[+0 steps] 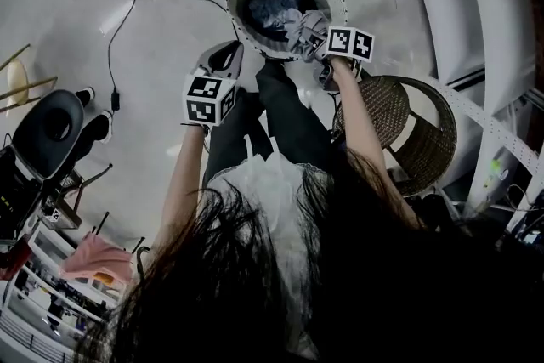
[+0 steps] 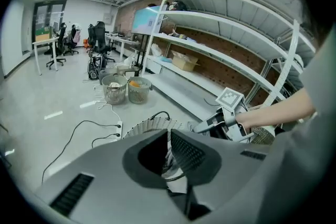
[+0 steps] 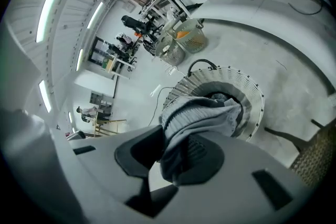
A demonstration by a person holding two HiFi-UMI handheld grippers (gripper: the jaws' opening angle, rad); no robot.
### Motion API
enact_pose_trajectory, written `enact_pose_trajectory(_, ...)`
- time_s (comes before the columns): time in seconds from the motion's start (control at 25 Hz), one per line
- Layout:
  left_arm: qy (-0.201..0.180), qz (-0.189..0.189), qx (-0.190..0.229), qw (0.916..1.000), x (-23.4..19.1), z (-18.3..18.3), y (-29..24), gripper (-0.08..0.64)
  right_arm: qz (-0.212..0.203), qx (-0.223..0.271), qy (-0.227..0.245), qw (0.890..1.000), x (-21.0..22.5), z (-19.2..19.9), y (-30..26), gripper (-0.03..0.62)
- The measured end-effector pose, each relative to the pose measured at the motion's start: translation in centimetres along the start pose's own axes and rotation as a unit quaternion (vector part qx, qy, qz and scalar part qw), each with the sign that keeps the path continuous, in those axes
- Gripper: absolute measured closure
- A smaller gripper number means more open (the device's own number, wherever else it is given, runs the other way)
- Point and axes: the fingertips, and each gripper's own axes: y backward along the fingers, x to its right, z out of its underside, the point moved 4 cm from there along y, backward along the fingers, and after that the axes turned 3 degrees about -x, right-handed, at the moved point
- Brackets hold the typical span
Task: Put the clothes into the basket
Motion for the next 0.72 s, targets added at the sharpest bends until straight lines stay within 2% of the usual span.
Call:
enact_pose_trajectory(0.4, 0.039, -0.005, -0.027, 0.9989, -3.8, 0.9, -8.3, 0.535, 0.065, -0.066, 0.018, 0.996, 7.9, -0.2, -8.5, 0.500)
enact_pose_trajectory(0.52, 0.037, -0.004, -0.039, 0.9985, -4.7, 1.5, -10.2, 0.535, 0.091, -0.084, 0.020, 0.992, 10.2, 0.0, -10.3, 0.500)
enact_pose_trajectory(0.72, 0.043, -0.003, -0.048, 0.9979, -5.6, 2.8, -12.1, 0.535, 0.144, -0.084, 0.046, 0.985, 13.8, 0.0, -12.1, 0.499)
